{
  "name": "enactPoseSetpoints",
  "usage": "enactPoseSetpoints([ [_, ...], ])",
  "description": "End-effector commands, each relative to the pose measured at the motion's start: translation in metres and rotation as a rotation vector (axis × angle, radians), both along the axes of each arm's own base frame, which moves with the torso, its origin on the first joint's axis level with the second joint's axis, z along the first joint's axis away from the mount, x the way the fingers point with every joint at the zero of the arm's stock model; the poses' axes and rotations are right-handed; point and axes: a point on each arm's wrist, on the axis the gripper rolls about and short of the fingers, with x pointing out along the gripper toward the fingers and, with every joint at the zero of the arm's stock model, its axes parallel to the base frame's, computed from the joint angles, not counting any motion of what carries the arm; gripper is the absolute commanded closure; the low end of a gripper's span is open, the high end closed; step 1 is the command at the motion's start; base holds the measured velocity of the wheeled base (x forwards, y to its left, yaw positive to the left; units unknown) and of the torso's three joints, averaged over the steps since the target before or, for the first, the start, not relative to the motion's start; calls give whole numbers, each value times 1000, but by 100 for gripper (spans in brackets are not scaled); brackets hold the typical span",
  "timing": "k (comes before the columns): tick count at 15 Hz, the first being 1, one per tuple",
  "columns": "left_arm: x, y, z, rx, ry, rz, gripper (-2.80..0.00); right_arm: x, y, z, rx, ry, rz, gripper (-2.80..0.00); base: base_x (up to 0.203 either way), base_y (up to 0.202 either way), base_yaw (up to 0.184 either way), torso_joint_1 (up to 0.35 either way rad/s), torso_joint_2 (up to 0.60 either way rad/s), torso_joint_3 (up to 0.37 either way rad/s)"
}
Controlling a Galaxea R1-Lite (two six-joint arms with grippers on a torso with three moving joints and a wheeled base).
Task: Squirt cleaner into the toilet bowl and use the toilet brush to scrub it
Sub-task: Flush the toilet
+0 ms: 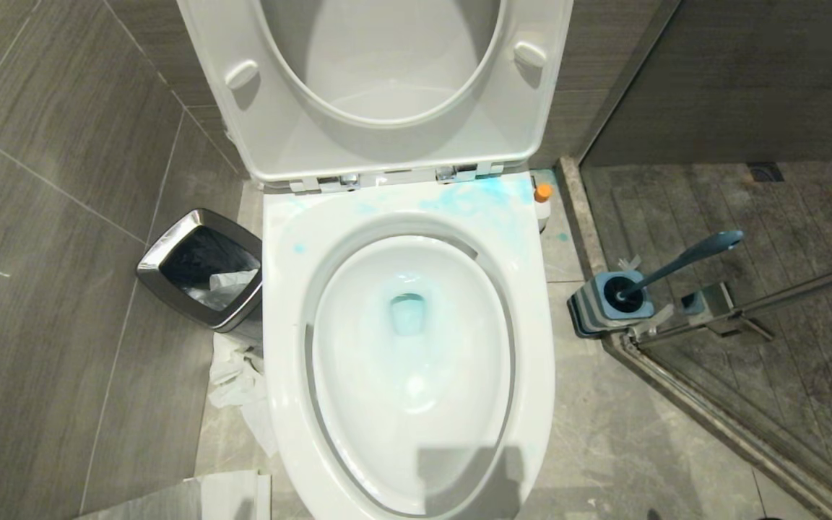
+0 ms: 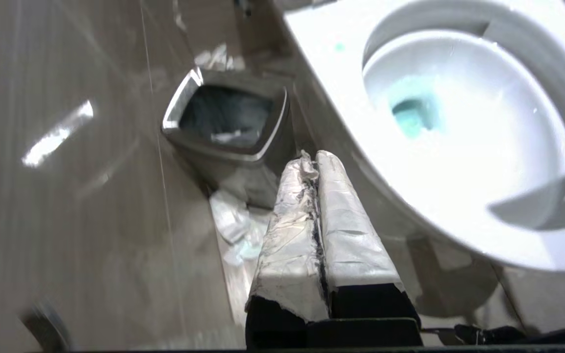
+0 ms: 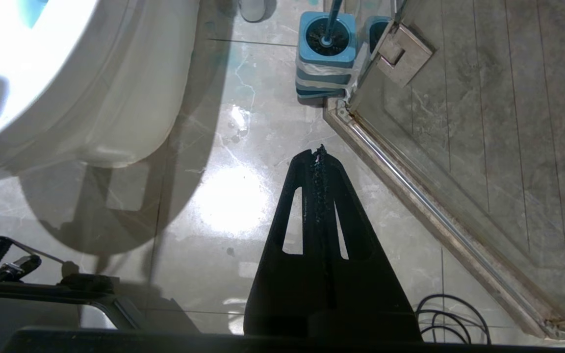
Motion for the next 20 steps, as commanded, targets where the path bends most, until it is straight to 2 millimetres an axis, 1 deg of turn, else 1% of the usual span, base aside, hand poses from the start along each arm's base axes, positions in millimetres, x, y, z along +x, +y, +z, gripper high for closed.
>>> enactPoseSetpoints([
  [1, 14, 0, 45, 20, 30, -16, 0, 0, 0, 0, -1, 3, 1, 0, 0, 0, 0, 0, 0, 0],
  [5, 45, -1, 123, 65, -2, -25, 0, 0, 0, 0, -1, 1, 1, 0, 0, 0, 0, 0, 0, 0],
  [8, 81, -2, 183, 69, -40, -44, 0, 0, 0, 0, -1, 1, 1, 0, 0, 0, 0, 0, 0, 0],
  [10, 111, -3, 212, 36, -40, -60, 0, 0, 0, 0, -1, 1, 1, 0, 0, 0, 0, 0, 0, 0],
  [11, 129, -4, 221, 4, -23, -69, 0, 0, 0, 0, -1, 1, 1, 0, 0, 0, 0, 0, 0, 0],
  [13, 169, -6, 229, -57, 14, -95, 0, 0, 0, 0, -1, 2, 1, 0, 0, 0, 0, 0, 0, 0],
  [16, 230, -7, 250, -142, -10, -143, 0, 0, 0, 0, -1, 1, 1, 0, 0, 0, 0, 0, 0, 0],
  [17, 248, -7, 257, -161, -25, -149, 0, 0, 0, 0, -1, 1, 1, 0, 0, 0, 0, 0, 0, 0],
  [20, 290, -5, 276, -216, -121, -120, 0, 0, 0, 0, -1, 2, 1, 0, 0, 0, 0, 0, 0, 0],
])
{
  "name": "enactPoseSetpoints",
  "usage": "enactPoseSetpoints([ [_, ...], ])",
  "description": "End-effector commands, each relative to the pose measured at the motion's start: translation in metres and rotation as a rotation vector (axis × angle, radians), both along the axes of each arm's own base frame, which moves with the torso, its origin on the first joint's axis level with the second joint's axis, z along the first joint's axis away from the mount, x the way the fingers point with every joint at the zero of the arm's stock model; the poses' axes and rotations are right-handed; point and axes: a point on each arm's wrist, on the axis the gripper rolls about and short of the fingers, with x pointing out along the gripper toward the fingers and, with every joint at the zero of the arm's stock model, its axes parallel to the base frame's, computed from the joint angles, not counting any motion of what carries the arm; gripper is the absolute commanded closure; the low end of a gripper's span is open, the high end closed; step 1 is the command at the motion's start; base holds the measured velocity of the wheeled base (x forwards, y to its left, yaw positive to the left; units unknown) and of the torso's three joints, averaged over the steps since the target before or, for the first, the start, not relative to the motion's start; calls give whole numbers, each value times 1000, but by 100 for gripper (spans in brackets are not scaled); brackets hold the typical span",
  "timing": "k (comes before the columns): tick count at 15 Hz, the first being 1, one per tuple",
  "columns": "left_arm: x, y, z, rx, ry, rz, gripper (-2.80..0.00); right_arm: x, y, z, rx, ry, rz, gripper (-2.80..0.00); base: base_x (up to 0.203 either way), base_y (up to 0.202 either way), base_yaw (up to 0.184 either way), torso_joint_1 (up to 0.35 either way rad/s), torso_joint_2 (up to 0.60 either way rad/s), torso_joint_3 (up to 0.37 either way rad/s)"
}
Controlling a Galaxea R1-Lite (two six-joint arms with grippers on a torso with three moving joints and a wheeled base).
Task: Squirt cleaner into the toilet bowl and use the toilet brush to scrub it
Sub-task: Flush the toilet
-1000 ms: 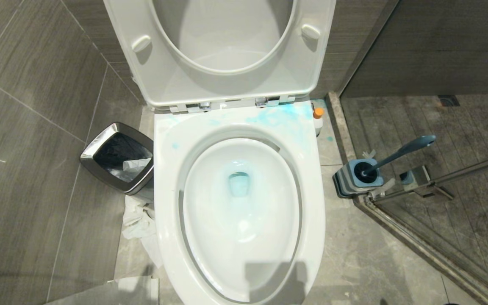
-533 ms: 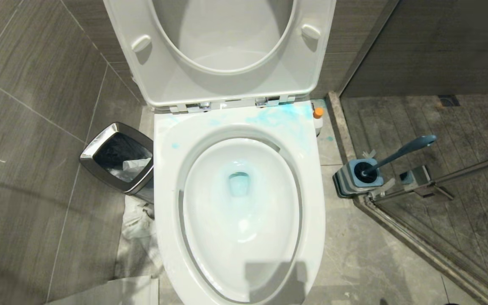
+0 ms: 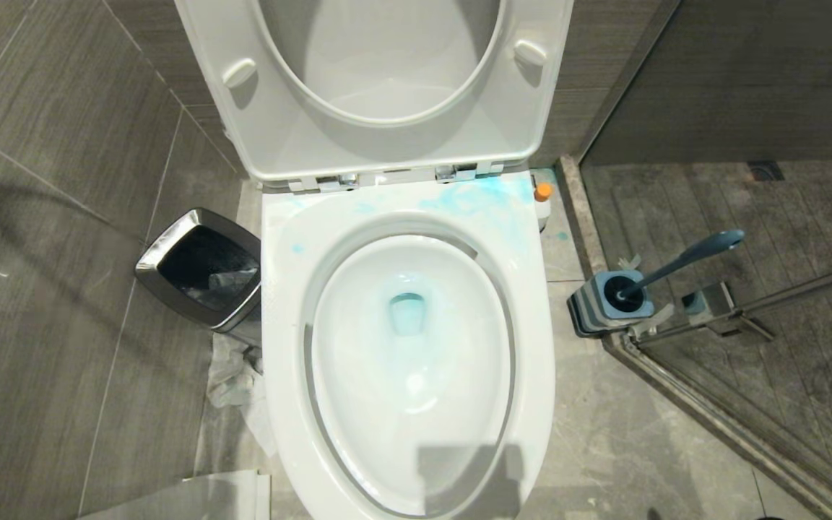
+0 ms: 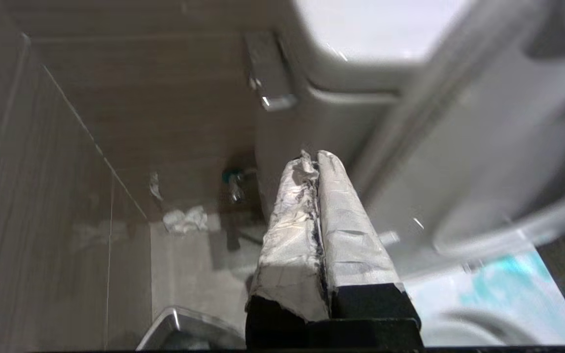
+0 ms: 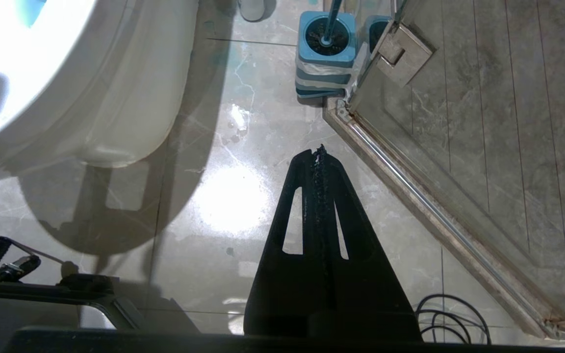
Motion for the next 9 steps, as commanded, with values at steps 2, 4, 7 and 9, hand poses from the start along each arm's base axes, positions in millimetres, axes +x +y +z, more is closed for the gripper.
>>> enactPoseSetpoints([
  [2, 68, 1, 1, -60, -33, 65, 0, 0, 0, 0, -1, 1, 1, 0, 0, 0, 0, 0, 0, 0],
  [4, 87, 1, 4, -87, -88, 87, 0, 0, 0, 0, -1, 1, 1, 0, 0, 0, 0, 0, 0, 0],
  [7, 108, -1, 8, -137, -169, 88, 0, 0, 0, 0, -1, 2, 1, 0, 0, 0, 0, 0, 0, 0],
  [9, 113, -2, 5, -178, -162, 61, 0, 0, 0, 0, -1, 1, 1, 0, 0, 0, 0, 0, 0, 0],
])
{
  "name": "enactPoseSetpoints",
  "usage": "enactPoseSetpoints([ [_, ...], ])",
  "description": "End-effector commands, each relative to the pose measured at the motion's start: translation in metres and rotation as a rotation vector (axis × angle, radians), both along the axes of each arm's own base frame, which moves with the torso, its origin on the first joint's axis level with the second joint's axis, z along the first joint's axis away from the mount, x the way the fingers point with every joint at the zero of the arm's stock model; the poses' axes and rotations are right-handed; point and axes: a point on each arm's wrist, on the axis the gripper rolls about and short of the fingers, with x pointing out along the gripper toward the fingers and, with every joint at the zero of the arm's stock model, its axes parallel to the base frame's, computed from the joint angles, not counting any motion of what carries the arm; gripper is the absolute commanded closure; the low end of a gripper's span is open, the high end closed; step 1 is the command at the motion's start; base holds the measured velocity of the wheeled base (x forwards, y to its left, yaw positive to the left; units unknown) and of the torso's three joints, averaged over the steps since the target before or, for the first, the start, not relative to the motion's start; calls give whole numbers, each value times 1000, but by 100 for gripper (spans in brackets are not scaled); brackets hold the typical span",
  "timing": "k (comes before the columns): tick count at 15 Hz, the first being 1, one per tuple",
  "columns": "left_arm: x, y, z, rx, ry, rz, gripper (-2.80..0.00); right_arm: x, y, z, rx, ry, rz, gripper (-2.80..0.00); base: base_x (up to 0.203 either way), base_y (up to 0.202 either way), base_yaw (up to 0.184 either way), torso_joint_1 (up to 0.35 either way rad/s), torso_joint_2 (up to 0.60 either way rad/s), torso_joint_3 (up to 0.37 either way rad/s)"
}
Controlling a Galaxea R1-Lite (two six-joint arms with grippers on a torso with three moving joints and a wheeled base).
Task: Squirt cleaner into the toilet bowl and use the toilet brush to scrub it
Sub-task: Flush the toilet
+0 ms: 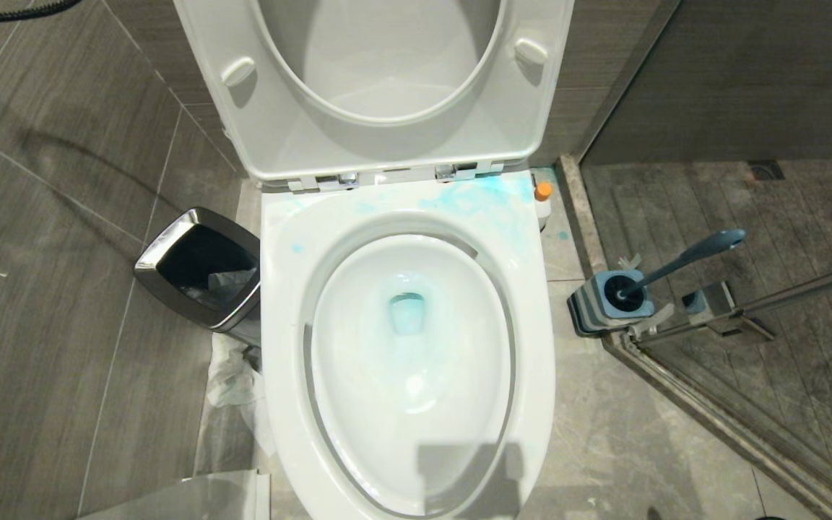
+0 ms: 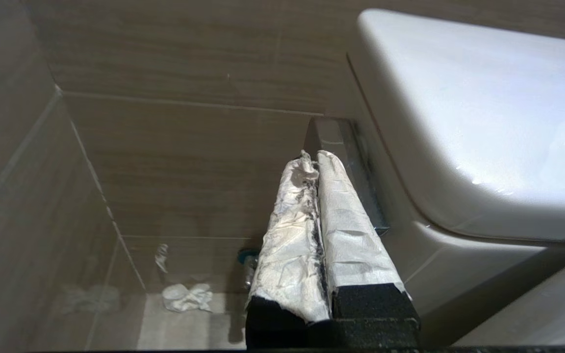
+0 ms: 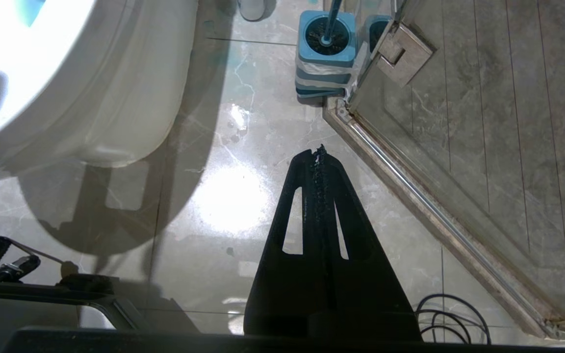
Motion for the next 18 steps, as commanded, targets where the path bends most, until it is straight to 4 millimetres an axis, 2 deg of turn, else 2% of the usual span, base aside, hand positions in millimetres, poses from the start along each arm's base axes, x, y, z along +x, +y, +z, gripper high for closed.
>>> enactPoseSetpoints([
  [1, 17, -3, -9, -13, 25, -25, 0, 0, 0, 0, -1, 1, 0, 0, 0, 0, 0, 0, 0, 0],
  [12, 40, -18, -26, -19, 82, -128, 0, 0, 0, 0, -1, 1, 0, 0, 0, 0, 0, 0, 0, 0],
  [18, 58, -36, -42, 1, 128, -180, 0, 0, 0, 0, -1, 1, 0, 0, 0, 0, 0, 0, 0, 0],
])
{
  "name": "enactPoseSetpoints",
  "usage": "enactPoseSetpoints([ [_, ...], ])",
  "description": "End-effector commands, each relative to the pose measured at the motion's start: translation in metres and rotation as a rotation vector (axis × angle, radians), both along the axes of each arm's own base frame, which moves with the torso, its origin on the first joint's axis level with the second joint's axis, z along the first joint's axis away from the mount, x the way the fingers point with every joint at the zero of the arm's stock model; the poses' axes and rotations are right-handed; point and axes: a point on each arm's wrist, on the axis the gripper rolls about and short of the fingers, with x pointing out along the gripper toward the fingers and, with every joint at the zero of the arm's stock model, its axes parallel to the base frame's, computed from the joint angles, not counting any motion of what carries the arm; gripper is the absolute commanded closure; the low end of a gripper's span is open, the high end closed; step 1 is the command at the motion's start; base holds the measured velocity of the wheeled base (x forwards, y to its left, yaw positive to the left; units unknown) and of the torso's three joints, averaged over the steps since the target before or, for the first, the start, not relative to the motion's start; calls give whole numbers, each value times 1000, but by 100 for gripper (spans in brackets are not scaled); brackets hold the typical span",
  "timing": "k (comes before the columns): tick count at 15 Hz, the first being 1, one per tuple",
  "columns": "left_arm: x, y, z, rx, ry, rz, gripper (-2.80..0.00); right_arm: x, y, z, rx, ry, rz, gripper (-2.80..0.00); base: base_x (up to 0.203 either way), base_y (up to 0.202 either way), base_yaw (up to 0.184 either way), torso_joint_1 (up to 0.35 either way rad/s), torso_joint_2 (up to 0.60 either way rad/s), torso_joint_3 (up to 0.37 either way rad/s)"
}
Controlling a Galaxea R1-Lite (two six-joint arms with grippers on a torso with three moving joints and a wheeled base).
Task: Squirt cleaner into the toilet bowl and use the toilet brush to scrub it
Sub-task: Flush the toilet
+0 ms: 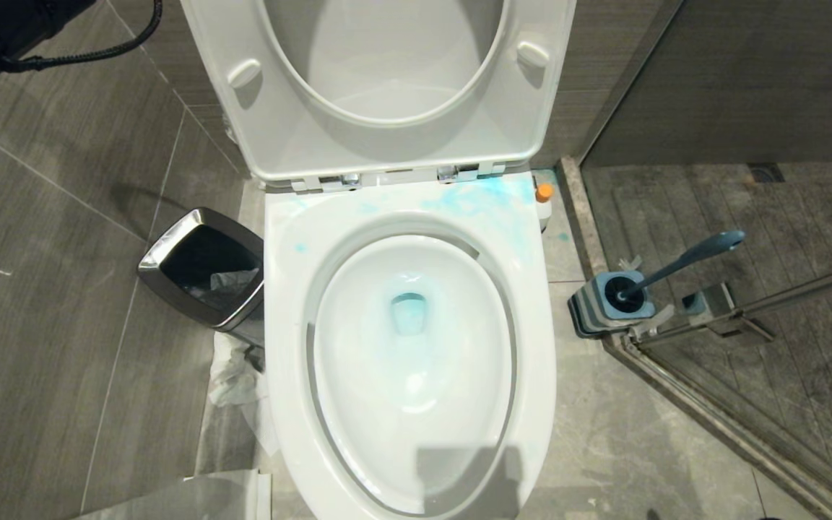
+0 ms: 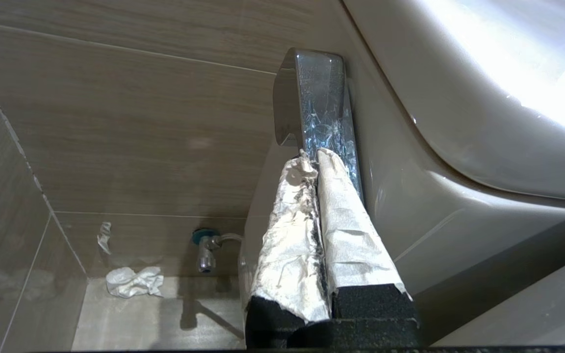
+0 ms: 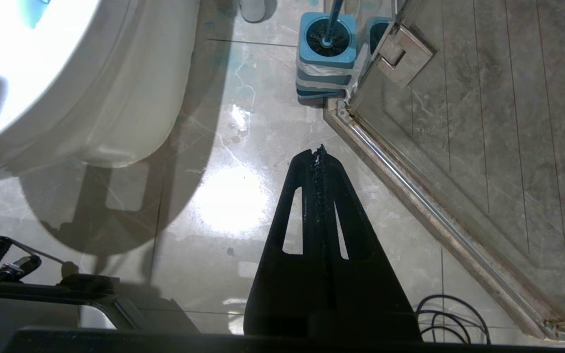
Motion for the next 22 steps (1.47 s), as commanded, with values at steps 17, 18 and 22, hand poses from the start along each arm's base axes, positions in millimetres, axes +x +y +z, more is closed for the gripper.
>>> enactPoseSetpoints([
  [17, 15, -15, -15, 10, 45, -40, 0, 0, 0, 0, -1, 1, 1, 0, 0, 0, 0, 0, 0, 0],
  [18, 14, -15, -14, 10, 43, -40, 0, 0, 0, 0, -1, 1, 1, 0, 0, 0, 0, 0, 0, 0],
  [22, 7, -14, -8, 9, 27, -38, 0, 0, 0, 0, -1, 1, 1, 0, 0, 0, 0, 0, 0, 0],
])
